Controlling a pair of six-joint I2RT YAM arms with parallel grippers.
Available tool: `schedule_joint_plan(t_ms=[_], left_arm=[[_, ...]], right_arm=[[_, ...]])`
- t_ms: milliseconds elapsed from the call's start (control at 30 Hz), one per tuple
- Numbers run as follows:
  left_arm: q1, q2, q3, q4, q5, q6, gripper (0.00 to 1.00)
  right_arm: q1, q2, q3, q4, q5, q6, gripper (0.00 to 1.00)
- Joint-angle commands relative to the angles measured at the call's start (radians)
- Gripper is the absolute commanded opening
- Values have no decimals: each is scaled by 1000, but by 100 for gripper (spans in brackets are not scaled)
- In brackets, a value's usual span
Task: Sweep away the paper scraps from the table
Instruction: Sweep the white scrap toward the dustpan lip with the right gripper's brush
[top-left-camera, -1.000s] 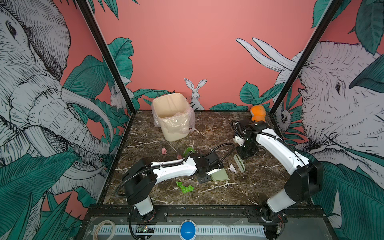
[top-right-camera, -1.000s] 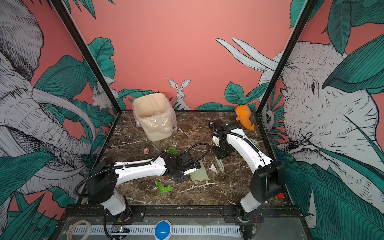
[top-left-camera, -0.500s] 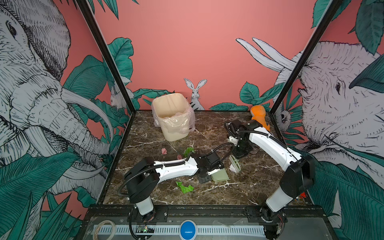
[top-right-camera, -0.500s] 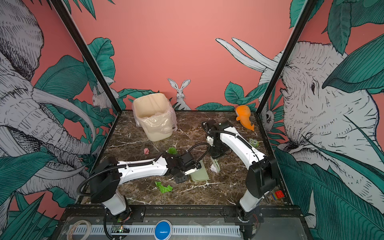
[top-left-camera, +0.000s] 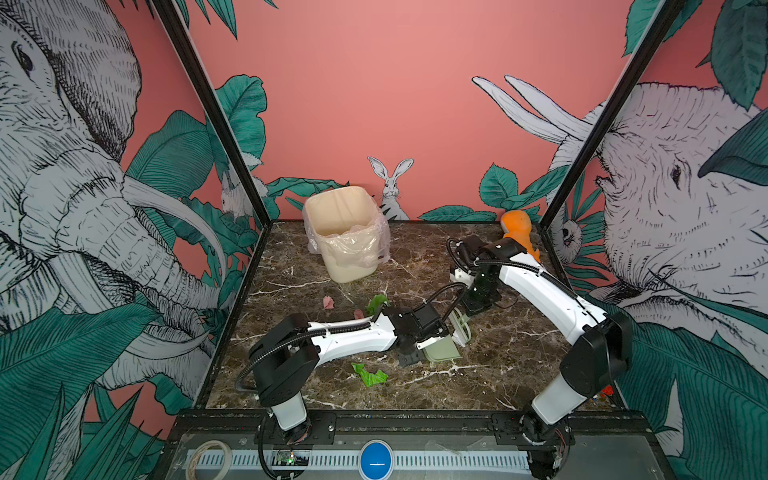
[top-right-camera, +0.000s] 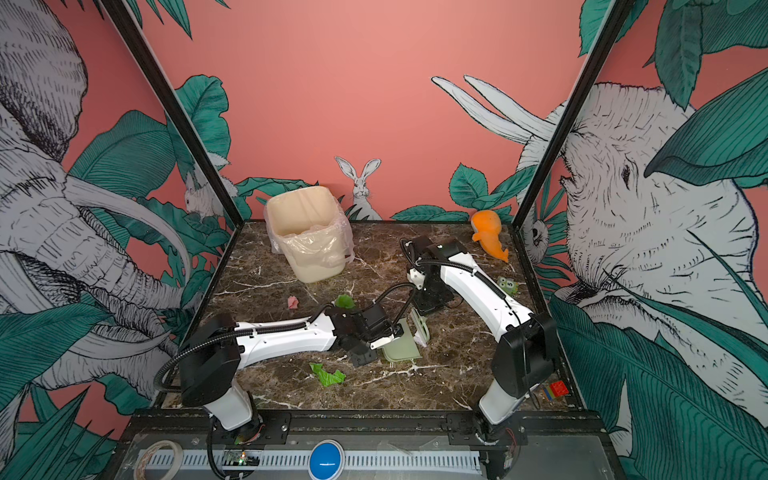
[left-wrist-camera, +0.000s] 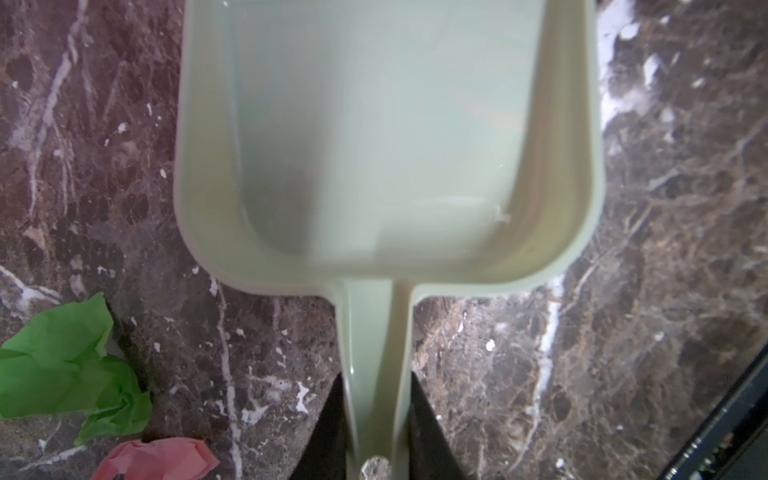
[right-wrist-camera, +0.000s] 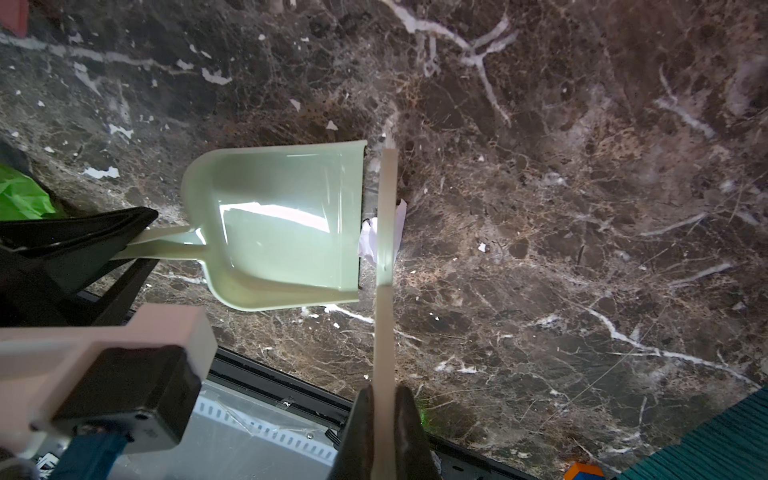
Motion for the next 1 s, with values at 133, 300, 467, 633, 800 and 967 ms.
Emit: schedule_joint_plan(t_ms=[133, 300, 467, 633, 800, 967], left_arm=[[-5, 11, -11, 3, 24, -11, 6], [-5, 8, -23, 6, 37, -19, 5], [-5, 7, -31, 9, 49, -27, 5], [-5, 11, -31, 11, 59, -34, 5], [-5, 19, -29, 13, 63, -39, 5], [-5, 20, -30, 10, 62, -40, 5]], right_arm=[[-7, -20, 45, -68, 127, -1, 0], [-7, 6, 28, -60, 137, 8, 0], [-5, 36, 6, -54, 119, 9, 0], [-4, 31, -15, -29, 83, 19, 0], [4, 28, -27, -22, 56, 27, 0], [31, 21, -38, 6, -18, 44, 0]])
